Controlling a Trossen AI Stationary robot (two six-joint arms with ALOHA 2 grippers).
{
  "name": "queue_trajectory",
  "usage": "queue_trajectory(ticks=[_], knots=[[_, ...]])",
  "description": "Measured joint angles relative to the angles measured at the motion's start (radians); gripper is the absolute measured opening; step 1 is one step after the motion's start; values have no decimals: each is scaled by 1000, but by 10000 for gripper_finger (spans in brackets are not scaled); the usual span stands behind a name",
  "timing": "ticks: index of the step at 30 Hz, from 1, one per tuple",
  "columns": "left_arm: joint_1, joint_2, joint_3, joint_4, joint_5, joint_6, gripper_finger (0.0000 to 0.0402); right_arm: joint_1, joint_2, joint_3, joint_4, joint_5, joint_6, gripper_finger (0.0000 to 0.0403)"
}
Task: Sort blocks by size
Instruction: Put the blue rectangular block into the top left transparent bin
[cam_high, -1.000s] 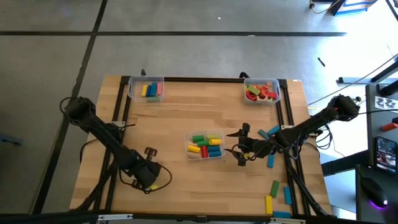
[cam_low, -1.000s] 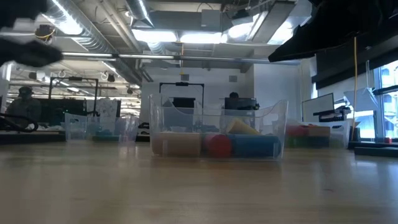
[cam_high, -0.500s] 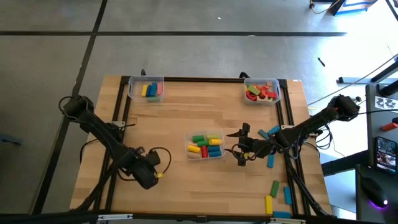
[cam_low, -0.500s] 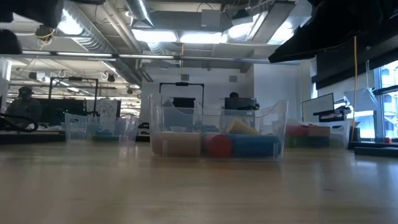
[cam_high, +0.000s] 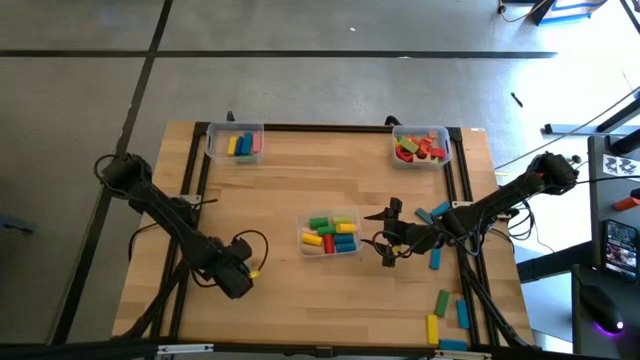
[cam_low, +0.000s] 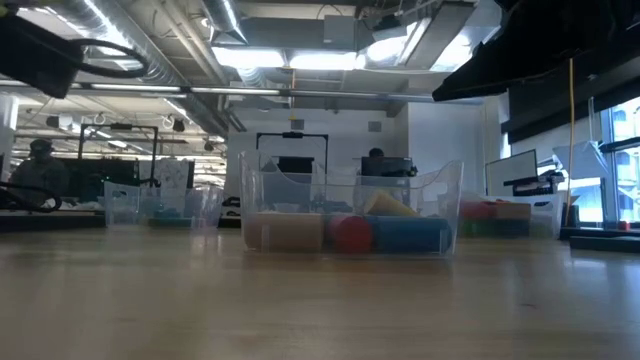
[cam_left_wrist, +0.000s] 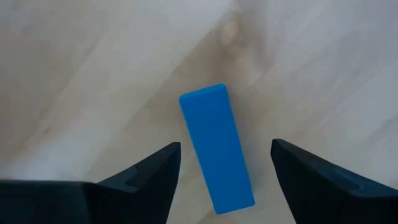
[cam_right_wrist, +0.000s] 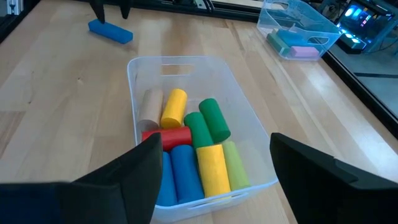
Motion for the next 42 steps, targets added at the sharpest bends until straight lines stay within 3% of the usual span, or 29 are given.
queue_trajectory(ticks=[11,18,25,42], knots=[[0,0,-83,72,3,-50,251,0,0,0,2,0,-1,285],[0,0,-140,218,3,-14,251,0,0,0,1,0,-2,285],[0,-4,-170,217,-1,-17,245,0,0,0,1,0,-2,285],[16,-3,-175,205,-3,59,122,0,0,0,1,0,-1,285]])
